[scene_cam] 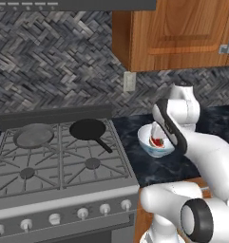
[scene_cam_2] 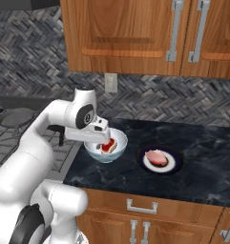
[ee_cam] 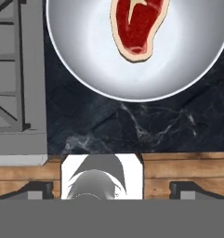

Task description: Place one of the steaks on the plate and the other in the bowl. Then place the bowl in the fridge.

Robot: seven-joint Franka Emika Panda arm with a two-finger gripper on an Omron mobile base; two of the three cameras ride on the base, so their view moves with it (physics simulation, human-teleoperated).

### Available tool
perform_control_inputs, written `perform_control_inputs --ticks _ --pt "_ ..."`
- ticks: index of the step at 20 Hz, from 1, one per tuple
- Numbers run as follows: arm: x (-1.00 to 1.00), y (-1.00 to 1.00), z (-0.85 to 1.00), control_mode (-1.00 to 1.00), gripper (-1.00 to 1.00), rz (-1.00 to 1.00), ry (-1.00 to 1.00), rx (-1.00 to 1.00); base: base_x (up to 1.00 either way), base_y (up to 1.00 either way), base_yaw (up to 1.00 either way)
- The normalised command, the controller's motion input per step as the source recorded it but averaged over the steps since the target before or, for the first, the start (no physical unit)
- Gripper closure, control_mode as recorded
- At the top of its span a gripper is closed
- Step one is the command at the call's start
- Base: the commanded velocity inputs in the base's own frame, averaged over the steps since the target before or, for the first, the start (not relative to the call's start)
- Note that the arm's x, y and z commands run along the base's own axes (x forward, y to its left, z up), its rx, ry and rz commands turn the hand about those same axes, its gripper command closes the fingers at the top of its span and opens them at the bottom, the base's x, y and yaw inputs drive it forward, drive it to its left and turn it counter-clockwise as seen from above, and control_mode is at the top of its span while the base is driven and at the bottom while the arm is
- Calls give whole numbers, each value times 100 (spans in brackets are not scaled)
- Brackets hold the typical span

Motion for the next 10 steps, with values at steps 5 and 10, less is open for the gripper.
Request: perform_control_inputs --ticks 5,10 --pt "-13 37 0 -100 -100 -6 2 -3 0 0 0" --pt "-5 7 0 -100 -100 0 0 -1 0 0 0"
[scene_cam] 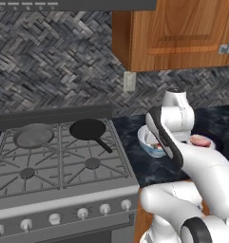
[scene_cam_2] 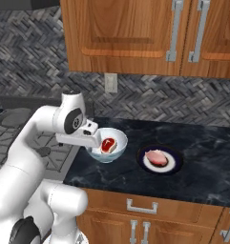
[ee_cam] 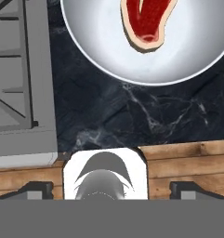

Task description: Place one of the steaks on the plate and the other in the bowl. Then place the bowl in the fridge.

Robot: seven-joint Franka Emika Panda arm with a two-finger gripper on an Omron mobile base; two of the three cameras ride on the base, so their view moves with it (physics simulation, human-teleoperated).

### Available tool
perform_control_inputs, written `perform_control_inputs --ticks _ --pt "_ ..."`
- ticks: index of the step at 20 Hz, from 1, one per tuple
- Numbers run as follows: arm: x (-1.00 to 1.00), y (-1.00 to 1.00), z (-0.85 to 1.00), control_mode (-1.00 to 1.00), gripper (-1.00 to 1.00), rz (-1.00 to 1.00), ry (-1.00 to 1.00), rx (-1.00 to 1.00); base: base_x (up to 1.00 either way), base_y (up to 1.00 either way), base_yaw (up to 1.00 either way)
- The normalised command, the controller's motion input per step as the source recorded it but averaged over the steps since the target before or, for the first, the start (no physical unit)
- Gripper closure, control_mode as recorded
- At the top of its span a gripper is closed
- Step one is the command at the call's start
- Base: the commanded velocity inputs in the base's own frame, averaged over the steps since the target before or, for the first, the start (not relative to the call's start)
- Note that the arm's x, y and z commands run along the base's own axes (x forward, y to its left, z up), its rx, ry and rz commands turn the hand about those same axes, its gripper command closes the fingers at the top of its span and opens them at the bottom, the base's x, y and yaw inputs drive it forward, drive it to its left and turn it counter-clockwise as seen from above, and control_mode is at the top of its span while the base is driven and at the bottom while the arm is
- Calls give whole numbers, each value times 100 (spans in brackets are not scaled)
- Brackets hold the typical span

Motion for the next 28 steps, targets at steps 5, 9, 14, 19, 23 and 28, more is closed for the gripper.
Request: perform_control_inputs --ticks 5,9,14,19,23,28 --pt "-9 1 0 100 -100 0 0 0 -8 0 0" --pt "0 0 0 100 -100 0 0 0 -58 9 8" --pt "0 0 0 100 -100 0 0 0 -44 33 21" --pt "0 0 0 100 -100 0 0 0 -22 31 31" --pt "0 0 0 100 -100 0 0 0 -21 68 57" --pt "0 0 0 100 -100 0 0 0 -5 83 81"
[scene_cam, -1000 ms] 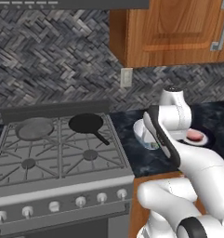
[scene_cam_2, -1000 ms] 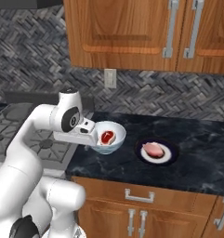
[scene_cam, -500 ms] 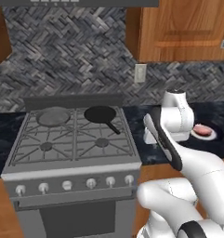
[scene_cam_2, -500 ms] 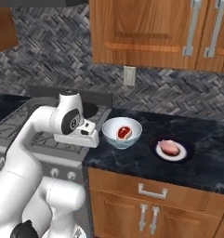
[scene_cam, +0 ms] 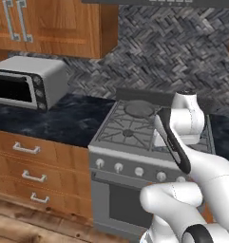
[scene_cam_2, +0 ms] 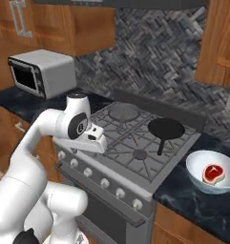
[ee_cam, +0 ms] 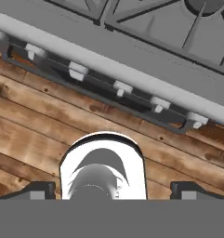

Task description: Place one of the steaks on the plate and the other in the bowl. Then place the bowl in the fridge.

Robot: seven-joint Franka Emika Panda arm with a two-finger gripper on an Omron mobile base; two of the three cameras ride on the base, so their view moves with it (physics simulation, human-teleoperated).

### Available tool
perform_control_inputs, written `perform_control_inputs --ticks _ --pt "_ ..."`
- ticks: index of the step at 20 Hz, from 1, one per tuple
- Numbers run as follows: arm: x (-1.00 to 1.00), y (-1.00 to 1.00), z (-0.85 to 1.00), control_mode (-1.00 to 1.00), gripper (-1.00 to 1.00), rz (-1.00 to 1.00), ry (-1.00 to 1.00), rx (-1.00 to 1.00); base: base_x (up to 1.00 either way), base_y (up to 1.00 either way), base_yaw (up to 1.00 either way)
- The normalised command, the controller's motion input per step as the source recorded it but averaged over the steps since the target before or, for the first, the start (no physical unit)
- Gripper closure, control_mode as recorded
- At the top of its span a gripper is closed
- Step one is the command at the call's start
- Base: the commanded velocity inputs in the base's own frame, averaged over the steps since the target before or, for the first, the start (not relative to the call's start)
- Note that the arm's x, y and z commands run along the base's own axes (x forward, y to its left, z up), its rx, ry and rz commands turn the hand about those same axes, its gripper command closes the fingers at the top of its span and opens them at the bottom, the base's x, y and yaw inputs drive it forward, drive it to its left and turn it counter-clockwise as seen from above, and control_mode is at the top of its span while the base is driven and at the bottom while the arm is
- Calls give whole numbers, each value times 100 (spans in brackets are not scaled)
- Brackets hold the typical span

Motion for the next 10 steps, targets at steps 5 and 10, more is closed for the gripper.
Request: perform_control_inputs --ticks 5,10 --pt "0 0 0 100 -100 0 0 0 -43 94 46" --pt "0 0 0 100 -100 0 0 0 0 100 -33"
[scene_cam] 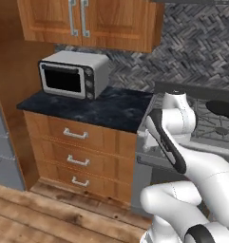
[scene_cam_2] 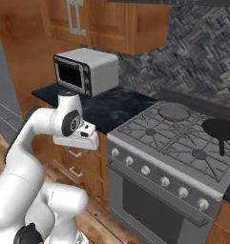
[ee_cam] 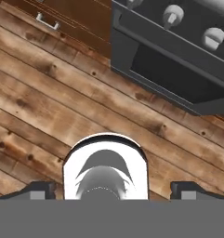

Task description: Place one of the steaks on the plate and the other in the bowl. Then place the bowl in the fridge.

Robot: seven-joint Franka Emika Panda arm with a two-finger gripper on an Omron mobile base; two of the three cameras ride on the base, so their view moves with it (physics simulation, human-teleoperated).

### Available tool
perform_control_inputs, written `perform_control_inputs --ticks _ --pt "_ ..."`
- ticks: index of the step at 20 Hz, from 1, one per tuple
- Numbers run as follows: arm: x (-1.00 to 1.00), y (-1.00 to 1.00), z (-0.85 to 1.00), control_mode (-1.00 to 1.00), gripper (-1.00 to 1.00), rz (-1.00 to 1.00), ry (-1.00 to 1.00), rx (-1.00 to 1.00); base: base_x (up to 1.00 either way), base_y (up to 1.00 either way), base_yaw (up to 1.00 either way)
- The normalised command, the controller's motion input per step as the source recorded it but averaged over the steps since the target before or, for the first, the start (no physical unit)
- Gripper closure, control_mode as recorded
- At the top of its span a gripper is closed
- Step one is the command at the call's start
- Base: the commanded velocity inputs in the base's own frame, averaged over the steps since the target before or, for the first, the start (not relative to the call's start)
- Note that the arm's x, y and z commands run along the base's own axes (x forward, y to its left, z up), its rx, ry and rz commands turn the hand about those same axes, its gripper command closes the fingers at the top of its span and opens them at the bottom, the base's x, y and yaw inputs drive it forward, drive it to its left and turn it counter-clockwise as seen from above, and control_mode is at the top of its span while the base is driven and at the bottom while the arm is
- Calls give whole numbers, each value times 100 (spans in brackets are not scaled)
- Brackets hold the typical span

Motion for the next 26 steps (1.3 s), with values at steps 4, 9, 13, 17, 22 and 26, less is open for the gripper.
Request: perform_control_inputs --ticks 4,9,13,17,22,26 --pt "0 0 0 100 -100 0 0 0 17 100 -49" --pt "0 0 0 100 -100 0 0 0 10 100 -51" --pt "0 0 0 100 -100 0 0 0 -8 100 -52" --pt "0 0 0 100 -100 0 0 0 -33 100 -49" --pt "0 0 0 100 -100 0 0 0 -53 100 -41" --pt "0 0 0 100 -100 0 0 0 -63 96 -34"
